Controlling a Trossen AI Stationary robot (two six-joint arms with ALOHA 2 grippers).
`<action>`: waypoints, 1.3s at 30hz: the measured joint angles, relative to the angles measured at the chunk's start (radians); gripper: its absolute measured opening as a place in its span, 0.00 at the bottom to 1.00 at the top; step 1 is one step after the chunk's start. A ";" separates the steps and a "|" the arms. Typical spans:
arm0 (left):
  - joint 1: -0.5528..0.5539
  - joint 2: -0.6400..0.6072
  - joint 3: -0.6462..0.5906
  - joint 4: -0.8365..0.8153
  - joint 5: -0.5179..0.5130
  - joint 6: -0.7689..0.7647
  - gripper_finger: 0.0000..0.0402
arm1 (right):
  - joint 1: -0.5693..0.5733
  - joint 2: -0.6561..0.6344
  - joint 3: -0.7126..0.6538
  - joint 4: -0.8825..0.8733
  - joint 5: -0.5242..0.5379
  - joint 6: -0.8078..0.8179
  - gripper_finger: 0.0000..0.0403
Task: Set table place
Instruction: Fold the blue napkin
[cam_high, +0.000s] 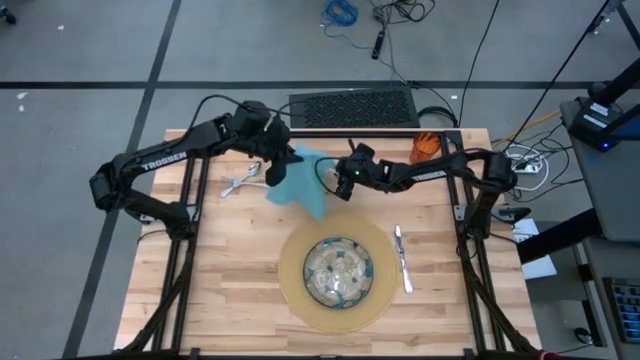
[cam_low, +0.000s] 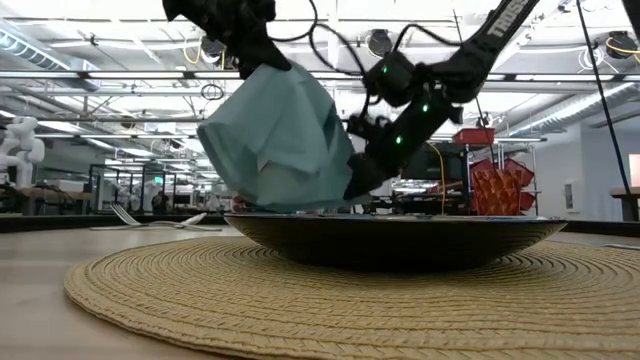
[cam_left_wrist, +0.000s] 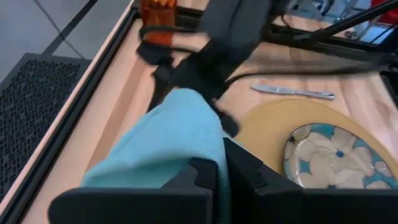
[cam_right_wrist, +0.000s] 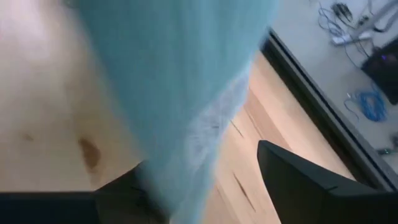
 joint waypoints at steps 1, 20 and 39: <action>-0.005 0.000 0.004 -0.002 0.001 0.000 0.00 | -0.003 0.013 0.000 0.013 0.011 0.001 0.49; -0.001 0.000 0.012 -0.125 -0.200 0.003 0.01 | 0.074 -0.107 0.000 -0.017 0.058 -0.126 0.00; 0.010 -0.001 0.012 -0.127 -0.244 0.006 0.57 | 0.102 -0.462 0.282 -0.552 0.058 -0.188 0.00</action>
